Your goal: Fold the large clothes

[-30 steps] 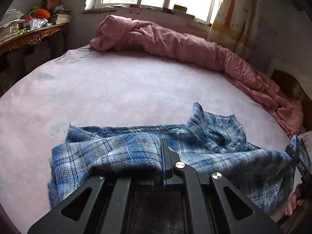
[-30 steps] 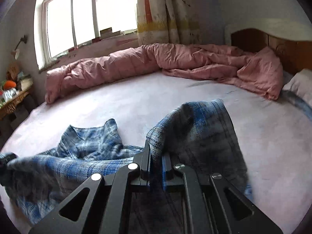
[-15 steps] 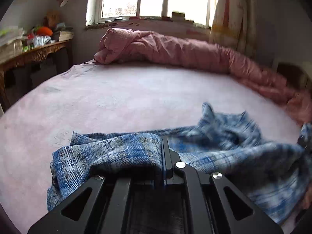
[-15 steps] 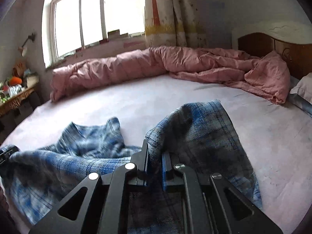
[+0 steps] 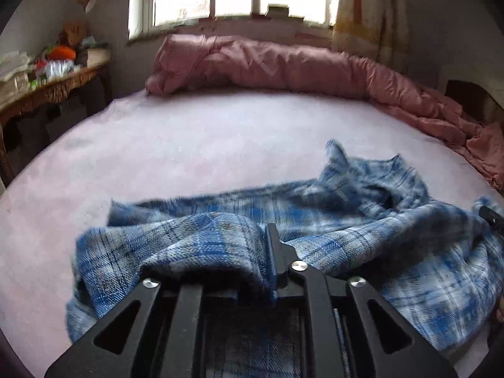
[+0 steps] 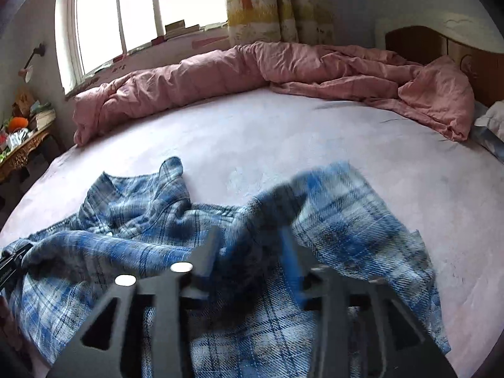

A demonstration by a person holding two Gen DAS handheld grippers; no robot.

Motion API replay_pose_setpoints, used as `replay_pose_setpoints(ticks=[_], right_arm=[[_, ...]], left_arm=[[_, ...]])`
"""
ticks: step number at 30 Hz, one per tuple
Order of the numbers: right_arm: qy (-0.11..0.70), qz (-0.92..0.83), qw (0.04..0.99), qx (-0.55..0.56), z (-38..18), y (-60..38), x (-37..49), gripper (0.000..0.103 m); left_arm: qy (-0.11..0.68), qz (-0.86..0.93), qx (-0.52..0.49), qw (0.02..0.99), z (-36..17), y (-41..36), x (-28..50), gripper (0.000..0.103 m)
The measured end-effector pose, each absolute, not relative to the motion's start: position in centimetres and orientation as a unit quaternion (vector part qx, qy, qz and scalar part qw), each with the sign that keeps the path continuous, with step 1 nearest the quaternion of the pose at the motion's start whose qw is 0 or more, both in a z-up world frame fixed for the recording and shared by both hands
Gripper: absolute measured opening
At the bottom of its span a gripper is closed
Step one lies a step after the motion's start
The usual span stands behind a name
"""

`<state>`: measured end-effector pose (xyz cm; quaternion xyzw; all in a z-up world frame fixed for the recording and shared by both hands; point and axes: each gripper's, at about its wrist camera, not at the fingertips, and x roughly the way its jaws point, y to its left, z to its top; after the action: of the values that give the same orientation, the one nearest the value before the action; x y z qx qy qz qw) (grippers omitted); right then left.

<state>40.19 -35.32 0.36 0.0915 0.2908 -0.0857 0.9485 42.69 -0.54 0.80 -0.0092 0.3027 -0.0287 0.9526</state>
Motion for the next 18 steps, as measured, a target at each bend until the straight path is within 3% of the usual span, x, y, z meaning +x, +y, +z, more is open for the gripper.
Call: replay_pose_setpoints(ticks=[5, 9, 11, 15, 18], right_arm=[[0.246, -0.089, 0.962, 0.081, 2.1, -35.1, 38.2, 0.086], [0.222, -0.079, 0.969, 0.077, 3.5, -34.7, 36.1, 0.087], [0.216, -0.061, 0.971, 0.085, 4.2, -34.4, 35.0, 0.089], [0.239, -0.001, 0.966, 0.095, 5.3, -33.9, 34.3, 0.094], [0.352, 0.082, 0.929, 0.077, 4.7, -32.5, 35.8, 0.094]], left_arm=[[0.241, -0.047, -0.01, 0.969, 3.0, -0.5, 39.5, 0.067], [0.181, -0.057, 0.005, 0.982, 5.3, -1.2, 37.1, 0.083], [0.159, -0.059, 0.007, 0.986, 6.1, -1.3, 36.0, 0.1], [0.181, -0.112, -0.008, 0.977, 7.0, -1.8, 35.6, 0.101], [0.252, -0.161, 0.025, 0.954, 6.5, -3.6, 36.5, 0.101]])
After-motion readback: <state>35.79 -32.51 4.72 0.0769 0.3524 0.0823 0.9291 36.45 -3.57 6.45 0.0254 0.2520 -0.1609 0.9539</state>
